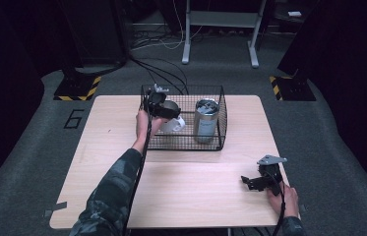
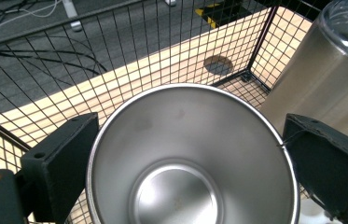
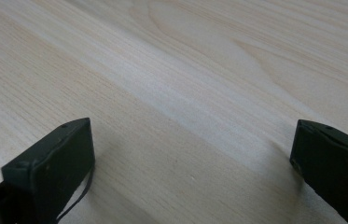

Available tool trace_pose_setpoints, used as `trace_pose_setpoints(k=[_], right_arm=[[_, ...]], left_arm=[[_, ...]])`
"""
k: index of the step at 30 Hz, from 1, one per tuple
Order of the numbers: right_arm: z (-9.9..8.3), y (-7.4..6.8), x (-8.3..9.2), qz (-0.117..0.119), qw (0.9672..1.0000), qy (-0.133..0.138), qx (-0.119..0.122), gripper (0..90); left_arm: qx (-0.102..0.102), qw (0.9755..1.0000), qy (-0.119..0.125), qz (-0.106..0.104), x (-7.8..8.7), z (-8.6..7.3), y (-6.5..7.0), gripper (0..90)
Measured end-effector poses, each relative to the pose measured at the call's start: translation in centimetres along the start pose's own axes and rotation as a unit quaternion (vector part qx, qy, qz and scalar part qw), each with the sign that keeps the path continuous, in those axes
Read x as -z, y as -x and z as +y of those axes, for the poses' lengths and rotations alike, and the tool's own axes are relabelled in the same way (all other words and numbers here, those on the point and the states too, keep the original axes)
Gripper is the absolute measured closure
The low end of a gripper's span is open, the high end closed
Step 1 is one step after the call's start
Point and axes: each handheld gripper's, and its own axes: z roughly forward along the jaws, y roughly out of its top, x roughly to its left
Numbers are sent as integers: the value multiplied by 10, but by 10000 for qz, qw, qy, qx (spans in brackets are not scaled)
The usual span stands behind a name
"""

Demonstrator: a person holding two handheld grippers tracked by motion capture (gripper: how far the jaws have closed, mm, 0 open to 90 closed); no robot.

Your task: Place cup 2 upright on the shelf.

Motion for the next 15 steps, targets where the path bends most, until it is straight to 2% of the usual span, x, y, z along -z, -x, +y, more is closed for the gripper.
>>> trace_pose_setpoints(k=[12, 15], right_arm=[[0, 0, 0, 1, 10000, 3, 4, 0], [0, 0, 0, 0, 10000, 3, 6, 0]], left_arm=[[38, 9997, -229, -34, -11, -5, -1, 63], [-6, 9994, -345, -58, -12, -5, -3, 63]])
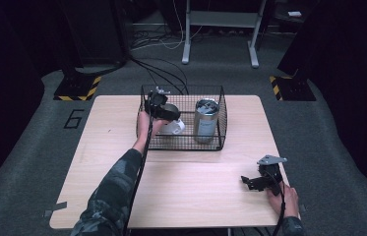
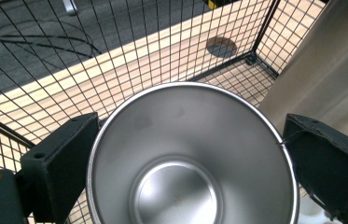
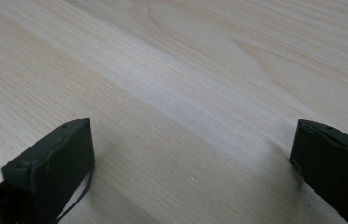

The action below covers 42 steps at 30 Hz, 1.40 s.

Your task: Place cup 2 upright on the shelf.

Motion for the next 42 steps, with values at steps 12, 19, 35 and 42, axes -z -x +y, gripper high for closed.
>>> trace_pose_setpoints(k=[12, 19, 35, 42], right_arm=[[0, 0, 0, -1, 10000, -3, -12, 0], [0, 0, 0, -1, 10000, -3, -12, 0], [0, 0, 0, -1, 10000, -3, -11, 0], [0, 0, 0, -1, 10000, -3, -9, 0]], left_arm=[[66, 9999, -138, 6, -6, -2, 1, 63], [104, 9997, -212, 15, -9, -3, 1, 62], [110, 9993, -365, -35, -16, -8, 1, 61], [102, 9990, -430, -25, -18, -10, 2, 59]])
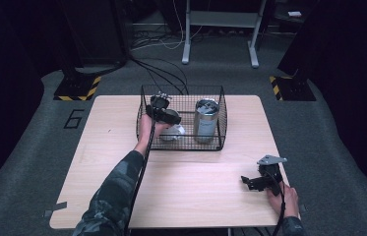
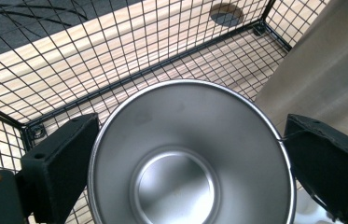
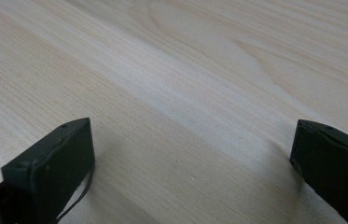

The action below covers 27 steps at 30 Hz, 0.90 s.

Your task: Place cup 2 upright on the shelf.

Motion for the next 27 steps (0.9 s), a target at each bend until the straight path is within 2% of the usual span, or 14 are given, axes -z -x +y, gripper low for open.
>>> trace_pose_setpoints(k=[12, 17, 21, 27], right_arm=[[0, 0, 0, -2, 10000, 0, -2, 0], [0, 0, 0, -1, 10000, 0, -3, 0], [0, 0, 0, -1, 10000, 1, 0, 0], [0, 0, 0, -1, 10000, 1, -3, 0]], left_arm=[[-96, 9999, -131, -22, 3, 0, -1, 53], [-97, 9999, 78, -15, 9, 4, 0, 51], [-159, 9997, 172, -101, 21, 10, 4, 40], [-397, 9982, 422, -171, 50, 15, 15, 25]])
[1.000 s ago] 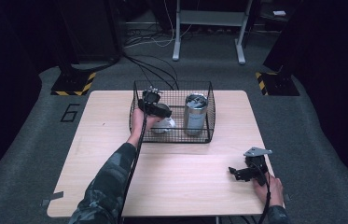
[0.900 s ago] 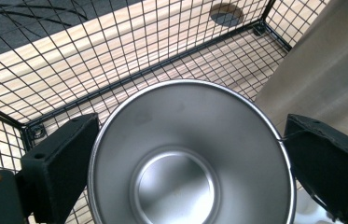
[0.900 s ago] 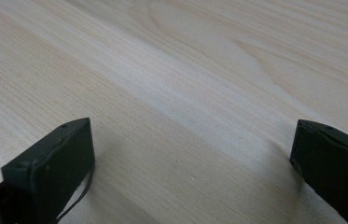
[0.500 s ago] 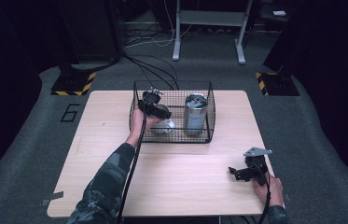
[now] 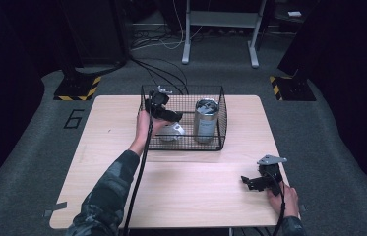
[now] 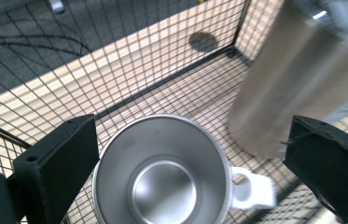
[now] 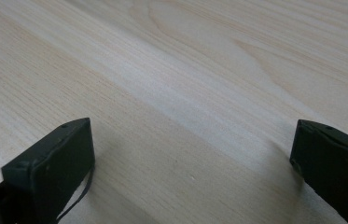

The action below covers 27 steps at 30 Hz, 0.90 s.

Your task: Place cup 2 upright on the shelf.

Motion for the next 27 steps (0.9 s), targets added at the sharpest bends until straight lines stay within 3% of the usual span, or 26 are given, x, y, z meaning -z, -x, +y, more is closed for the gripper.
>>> trace_pose_setpoints(k=[10, 21, 27], right_arm=[[0, 0, 0, -1, 10000, 0, -1, 0], [0, 0, 0, 0, 10000, 0, -2, 0], [0, 0, 0, 2, 10000, 4, 8, 0]], left_arm=[[-233, 9990, 391, -27, 54, -7, 13, 13], [-440, 9963, 701, 241, 110, -49, 13, 17], [-386, 9952, 815, 383, 130, -74, 6, 17]])
